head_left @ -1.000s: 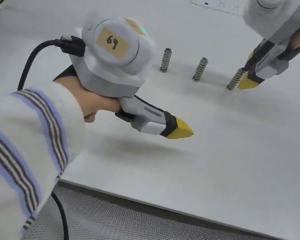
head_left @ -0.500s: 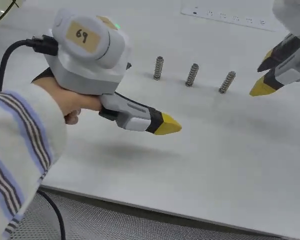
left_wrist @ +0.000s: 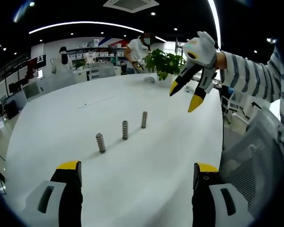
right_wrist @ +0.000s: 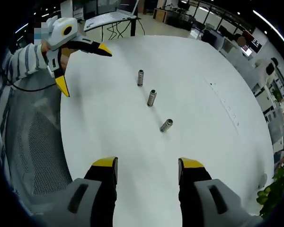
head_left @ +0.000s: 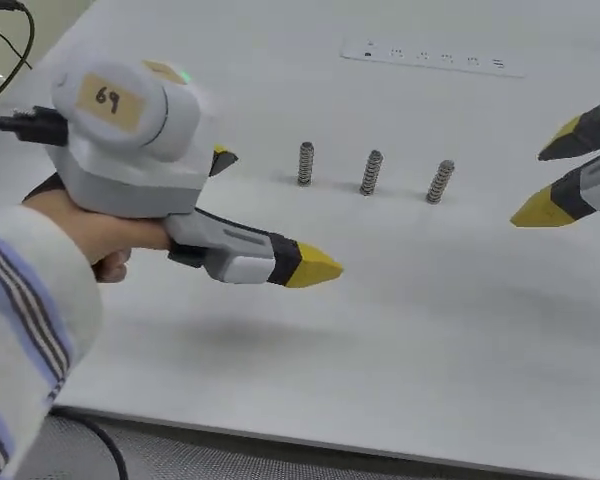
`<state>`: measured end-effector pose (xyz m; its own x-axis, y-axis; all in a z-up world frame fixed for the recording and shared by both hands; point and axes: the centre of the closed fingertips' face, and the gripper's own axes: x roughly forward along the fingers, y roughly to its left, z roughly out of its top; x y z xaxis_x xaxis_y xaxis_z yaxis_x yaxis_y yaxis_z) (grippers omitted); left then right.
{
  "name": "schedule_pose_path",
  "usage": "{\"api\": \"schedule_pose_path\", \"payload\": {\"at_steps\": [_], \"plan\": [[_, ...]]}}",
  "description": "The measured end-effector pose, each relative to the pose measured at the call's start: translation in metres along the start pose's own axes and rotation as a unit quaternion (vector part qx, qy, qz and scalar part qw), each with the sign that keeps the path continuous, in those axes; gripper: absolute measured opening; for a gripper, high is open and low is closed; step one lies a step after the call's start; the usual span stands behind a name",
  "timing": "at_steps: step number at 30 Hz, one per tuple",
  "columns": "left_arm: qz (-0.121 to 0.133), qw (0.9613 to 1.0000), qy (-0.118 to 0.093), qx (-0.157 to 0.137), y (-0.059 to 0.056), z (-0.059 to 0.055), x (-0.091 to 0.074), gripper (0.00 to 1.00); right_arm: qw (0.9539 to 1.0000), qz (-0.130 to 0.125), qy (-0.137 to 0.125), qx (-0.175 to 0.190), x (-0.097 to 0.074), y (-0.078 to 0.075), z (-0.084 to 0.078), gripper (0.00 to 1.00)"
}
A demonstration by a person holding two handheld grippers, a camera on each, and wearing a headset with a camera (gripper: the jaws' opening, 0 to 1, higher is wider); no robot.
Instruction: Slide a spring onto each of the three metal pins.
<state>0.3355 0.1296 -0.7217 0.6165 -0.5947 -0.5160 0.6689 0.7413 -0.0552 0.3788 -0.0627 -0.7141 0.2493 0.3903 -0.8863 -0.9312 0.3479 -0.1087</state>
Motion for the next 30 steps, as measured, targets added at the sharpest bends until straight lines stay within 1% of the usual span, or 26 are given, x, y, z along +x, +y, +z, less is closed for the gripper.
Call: {"api": "schedule_pose_path", "payload": {"at_steps": [1, 3, 4, 5, 6, 7, 8, 9, 10, 11, 12, 14, 15, 16, 18, 20, 21, 22, 23, 24, 27, 30], "plan": [[-0.002, 1.0, 0.0, -0.003, -0.001, 0.0, -0.002, 0.96, 0.9999, -0.004, -0.013, 0.007, -0.004, 0.002, 0.0, 0.5], [-0.007, 0.9999, -0.002, -0.008, -0.003, 0.001, -0.004, 0.98, 0.9996, -0.008, -0.025, 0.013, -0.007, 0.004, 0.0, 0.53], [-0.008, 0.9999, -0.002, -0.009, -0.004, 0.001, -0.005, 0.98, 0.9991, -0.012, -0.034, 0.024, -0.009, 0.005, -0.001, 0.54], [-0.01, 0.9999, -0.001, -0.006, -0.005, 0.001, -0.006, 0.98, 0.9986, -0.016, -0.04, 0.03, -0.014, 0.011, -0.001, 0.55], [-0.01, 0.9999, -0.001, -0.003, -0.005, 0.001, -0.007, 0.98, 0.9979, -0.016, -0.051, 0.038, -0.017, 0.016, -0.001, 0.56], [-0.009, 1.0, 0.002, -0.003, -0.005, 0.0, -0.008, 0.98, 0.9975, -0.014, -0.056, 0.042, -0.018, 0.018, -0.001, 0.58], [-0.008, 0.9999, 0.005, -0.006, -0.005, -0.002, -0.009, 0.98, 0.9949, -0.015, -0.075, 0.065, -0.019, 0.02, 0.002, 0.62], [-0.008, 0.9999, 0.011, -0.01, -0.005, -0.005, -0.011, 0.98, 0.9921, -0.022, -0.093, 0.081, -0.021, 0.02, 0.004, 0.65], [0.0, 0.9998, 0.011, -0.016, -0.002, -0.007, -0.012, 0.98, 0.9915, -0.025, -0.097, 0.083, -0.022, 0.02, 0.003, 0.65], [0.005, 0.9998, 0.005, -0.017, 0.0, -0.006, -0.014, 0.97, 0.9907, -0.042, -0.101, 0.081, -0.026, 0.017, 0.001, 0.65], [0.005, 0.9999, 0.0, -0.015, -0.001, -0.007, -0.015, 0.97, 0.9899, -0.052, -0.102, 0.083, -0.028, 0.018, -0.002, 0.64], [0.0, 0.9999, -0.003, -0.01, -0.002, -0.008, -0.016, 0.98, 0.9875, -0.06, -0.112, 0.093, -0.031, 0.02, -0.005, 0.69], [-0.003, 1.0, -0.003, -0.003, -0.003, -0.008, -0.016, 0.98, 0.9857, -0.062, -0.118, 0.103, -0.031, 0.021, -0.006, 0.72], [-0.006, 1.0, 0.0, 0.002, -0.002, -0.009, -0.016, 0.98, 0.9855, -0.063, -0.116, 0.107, -0.031, 0.024, -0.01, 0.75], [-0.009, 0.9999, 0.006, 0.006, -0.003, -0.011, -0.016, 0.98, 0.9855, -0.06, -0.112, 0.113, -0.029, 0.03, -0.017, 0.76], [-0.01, 0.9999, 0.006, 0.006, -0.003, -0.011, -0.017, 0.98, 0.9842, -0.058, -0.108, 0.127, -0.025, 0.037, -0.026, 0.77], [-0.011, 0.9999, 0.004, 0.003, -0.003, -0.011, -0.017, 0.98, 0.9808, -0.057, -0.115, 0.147, -0.022, 0.034, -0.031, 0.78], [-0.012, 0.9999, 0.003, 0.002, -0.004, -0.01, -0.017, 0.98, 0.9782, -0.056, -0.122, 0.158, -0.021, 0.034, -0.032, 0.79], [-0.012, 0.9999, 0.002, -0.001, -0.004, -0.01, -0.017, 0.98, 0.9758, -0.053, -0.131, 0.167, -0.02, 0.038, -0.033, 0.8], [-0.013, 0.9999, 0.002, -0.003, -0.005, -0.01, -0.018, 0.98, 0.9743, -0.053, -0.135, 0.173, -0.02, 0.04, -0.035, 0.8], [-0.018, 0.9998, 0.003, -0.004, -0.007, -0.012, -0.019, 0.98, 0.972, -0.065, -0.148, 0.171, -0.021, 0.044, -0.038, 0.84], [-0.018, 0.9998, 0.009, -0.005, -0.008, -0.016, -0.02, 0.98, 0.9706, -0.072, -0.15, 0.174, -0.022, 0.05, -0.042, 0.89]]}}
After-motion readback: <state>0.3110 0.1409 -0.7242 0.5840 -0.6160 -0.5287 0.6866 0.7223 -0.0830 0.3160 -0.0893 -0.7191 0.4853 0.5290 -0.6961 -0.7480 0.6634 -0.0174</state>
